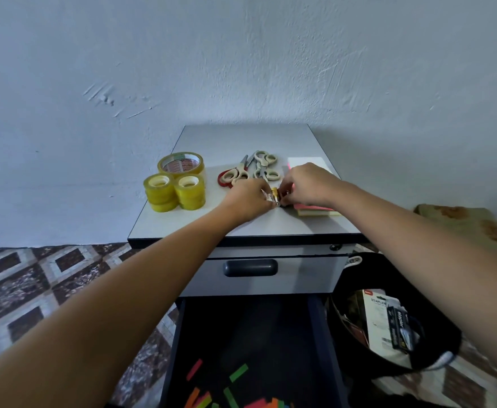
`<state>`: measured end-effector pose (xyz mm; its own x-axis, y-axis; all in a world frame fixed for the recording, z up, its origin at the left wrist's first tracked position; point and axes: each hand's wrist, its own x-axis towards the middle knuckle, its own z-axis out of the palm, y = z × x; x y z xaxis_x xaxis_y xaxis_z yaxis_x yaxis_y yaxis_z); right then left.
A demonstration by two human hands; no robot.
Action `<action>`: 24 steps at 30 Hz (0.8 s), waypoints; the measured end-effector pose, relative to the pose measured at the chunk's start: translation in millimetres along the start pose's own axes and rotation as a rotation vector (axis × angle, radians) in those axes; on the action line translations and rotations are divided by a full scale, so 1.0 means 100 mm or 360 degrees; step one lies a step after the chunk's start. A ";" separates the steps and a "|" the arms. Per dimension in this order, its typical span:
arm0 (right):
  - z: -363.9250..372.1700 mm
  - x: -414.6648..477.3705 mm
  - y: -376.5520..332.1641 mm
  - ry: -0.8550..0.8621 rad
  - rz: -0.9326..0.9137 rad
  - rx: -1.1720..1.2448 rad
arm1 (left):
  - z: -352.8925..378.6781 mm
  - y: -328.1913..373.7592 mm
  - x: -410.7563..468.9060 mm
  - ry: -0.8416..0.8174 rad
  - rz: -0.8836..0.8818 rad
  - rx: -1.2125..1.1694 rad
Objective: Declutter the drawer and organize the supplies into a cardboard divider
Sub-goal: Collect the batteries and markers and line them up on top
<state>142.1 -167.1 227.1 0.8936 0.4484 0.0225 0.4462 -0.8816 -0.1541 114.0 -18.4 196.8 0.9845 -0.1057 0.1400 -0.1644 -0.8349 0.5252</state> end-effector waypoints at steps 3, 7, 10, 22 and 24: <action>0.06 0.03 0.01 0.0042 -0.0002 -0.0006 | 0.01 -0.01 0.02 0.0016 -0.0018 -0.0018; 0.09 0.04 0.01 0.0073 -0.0009 0.0002 | 0.00 0.00 0.02 0.0030 -0.0005 0.0002; 0.10 0.04 0.01 0.0116 -0.0017 0.0008 | -0.01 0.00 0.03 0.0040 -0.0003 0.0020; 0.09 0.00 0.02 0.0199 -0.0017 0.0115 | -0.04 0.00 0.01 0.0008 -0.0008 -0.0029; 0.08 -0.02 0.01 0.0207 -0.0008 0.0135 | -0.05 0.00 0.00 0.0004 -0.0010 -0.0045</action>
<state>140.7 -167.9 218.7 0.8926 0.4250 0.1502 0.4498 -0.8612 -0.2365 114.0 -15.6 200.5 0.9853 -0.0993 0.1390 -0.1601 -0.8200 0.5495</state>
